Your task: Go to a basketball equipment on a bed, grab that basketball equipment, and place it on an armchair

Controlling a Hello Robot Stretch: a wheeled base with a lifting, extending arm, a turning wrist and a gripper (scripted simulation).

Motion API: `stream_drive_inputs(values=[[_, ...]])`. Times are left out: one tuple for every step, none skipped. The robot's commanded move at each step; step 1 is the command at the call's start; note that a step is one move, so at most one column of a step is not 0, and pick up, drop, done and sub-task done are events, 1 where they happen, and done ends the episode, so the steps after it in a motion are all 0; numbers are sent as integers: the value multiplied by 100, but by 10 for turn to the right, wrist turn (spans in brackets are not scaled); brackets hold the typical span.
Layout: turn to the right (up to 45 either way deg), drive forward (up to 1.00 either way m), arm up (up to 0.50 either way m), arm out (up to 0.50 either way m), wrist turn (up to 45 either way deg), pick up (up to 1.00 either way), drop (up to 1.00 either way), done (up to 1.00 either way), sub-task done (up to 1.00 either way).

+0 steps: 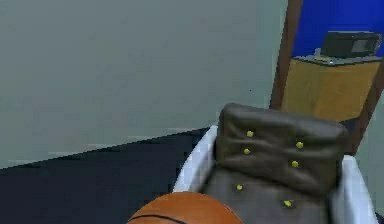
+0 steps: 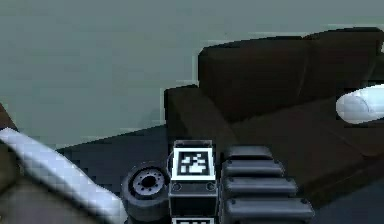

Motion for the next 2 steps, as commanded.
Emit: stream_drive_inputs(values=[[-450,0,0,0,0,0,0,0,0],[-450,0,0,0,0,0,0,0,0]])
